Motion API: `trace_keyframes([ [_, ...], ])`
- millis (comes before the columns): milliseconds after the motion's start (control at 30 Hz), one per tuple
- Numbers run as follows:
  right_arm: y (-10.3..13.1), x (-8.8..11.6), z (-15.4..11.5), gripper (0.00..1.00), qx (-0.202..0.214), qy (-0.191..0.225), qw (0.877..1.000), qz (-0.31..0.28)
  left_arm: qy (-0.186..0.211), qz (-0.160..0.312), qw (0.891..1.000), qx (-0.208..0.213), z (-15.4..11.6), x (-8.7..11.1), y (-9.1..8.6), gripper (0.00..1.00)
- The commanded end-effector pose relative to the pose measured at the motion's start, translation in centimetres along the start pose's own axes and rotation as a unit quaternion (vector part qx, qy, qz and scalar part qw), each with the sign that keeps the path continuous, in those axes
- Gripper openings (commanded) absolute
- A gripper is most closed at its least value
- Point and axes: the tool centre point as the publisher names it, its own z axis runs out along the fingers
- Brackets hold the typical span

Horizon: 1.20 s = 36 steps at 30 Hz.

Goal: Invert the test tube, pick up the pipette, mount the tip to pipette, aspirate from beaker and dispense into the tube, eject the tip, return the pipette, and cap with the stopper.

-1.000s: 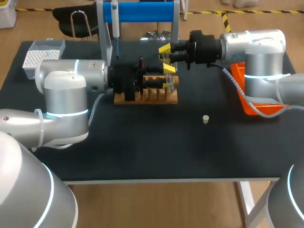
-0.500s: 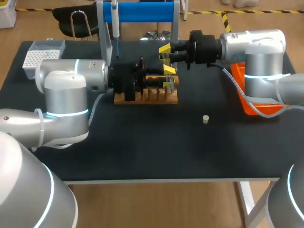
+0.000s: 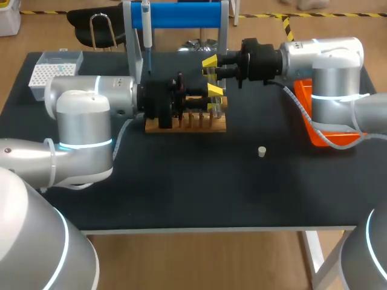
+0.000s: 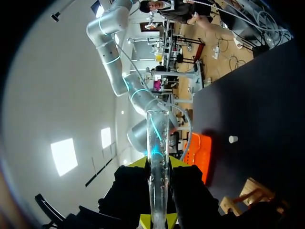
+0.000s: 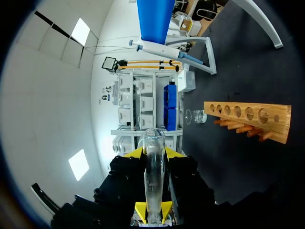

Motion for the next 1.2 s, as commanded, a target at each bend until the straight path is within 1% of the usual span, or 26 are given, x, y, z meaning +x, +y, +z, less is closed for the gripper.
trace_keyframes([
  [33, -0.1, 0.1, 0.0, 0.00, 0.000, -0.001, 1.000, 0.000, -0.001, 0.002, 1.000, -0.009, 0.0, 0.0, -0.1, 0.00],
  [67, -0.1, 0.1, 0.0, 0.02, 0.000, -0.001, 1.000, 0.000, -0.001, 0.001, 1.000, -0.007, 0.0, 0.0, -0.1, 0.00],
  [100, -0.1, 0.1, 0.0, 0.31, 0.000, -0.001, 1.000, 0.000, 0.000, 0.001, 1.000, -0.006, 0.0, 0.0, -0.1, 0.00],
  [133, -0.1, 0.1, 0.0, 0.62, 0.000, -0.001, 1.000, 0.000, 0.000, 0.001, 1.000, -0.006, 0.0, 0.0, -0.1, 0.00],
  [167, -0.1, 0.1, 0.0, 1.00, 0.000, -0.001, 1.000, 0.000, 0.000, 0.001, 1.000, -0.006, 0.0, 0.0, -0.1, 0.00],
  [767, -0.1, 0.1, 0.0, 1.00, 0.000, -0.001, 1.000, 0.000, 0.000, 0.001, 1.000, -0.006, 0.0, 0.0, -0.1, 0.00],
  [833, -1.2, 1.3, -1.0, 1.00, -0.022, -0.015, 0.995, -0.101, 0.000, 0.001, 1.000, -0.006, 0.0, 0.0, -0.1, 0.00],
  [900, -1.7, 1.7, -2.0, 1.00, -0.035, -0.025, 0.985, -0.169, 0.000, 0.001, 1.000, -0.006, 0.0, 0.0, -0.1, 0.00],
  [933, -2.1, 1.7, -2.6, 1.00, -0.041, -0.038, 0.975, -0.213, 0.000, 0.001, 1.000, -0.006, 0.0, 0.0, -0.1, 0.00],
  [967, -2.4, 1.6, -3.3, 1.00, -0.051, -0.054, 0.961, -0.267, 0.000, 0.001, 1.000, -0.006, 0.0, 0.0, -0.1, 0.00],
  [1000, -2.5, 1.5, -3.6, 1.00, -0.051, -0.061, 0.954, -0.289, 0.000, 0.001, 1.000, -0.006, 0.0, 0.0, -0.1, 0.00],
  [1067, -2.7, 0.8, -4.3, 1.00, -0.046, -0.078, 0.933, -0.349, 0.000, 0.001, 1.000, -0.006, 0.0, 0.0, -0.1, 0.00],
  [1133, -3.0, -0.1, -5.1, 1.00, -0.048, -0.097, 0.909, -0.402, 0.000, 0.001, 1.000, -0.006, 0.0, 0.0, -0.1, 0.00],
  [1167, -3.2, -0.6, -5.7, 1.00, -0.047, -0.099, 0.894, -0.435, 0.000, 0.001, 1.000, -0.006, 0.0, 0.0, -0.1, 0.00],
  [1200, -3.3, -1.1, -6.0, 1.00, -0.057, -0.114, 0.879, -0.460, 0.000, 0.001, 1.000, -0.006, 0.0, 0.0, -0.1, 0.00],
])
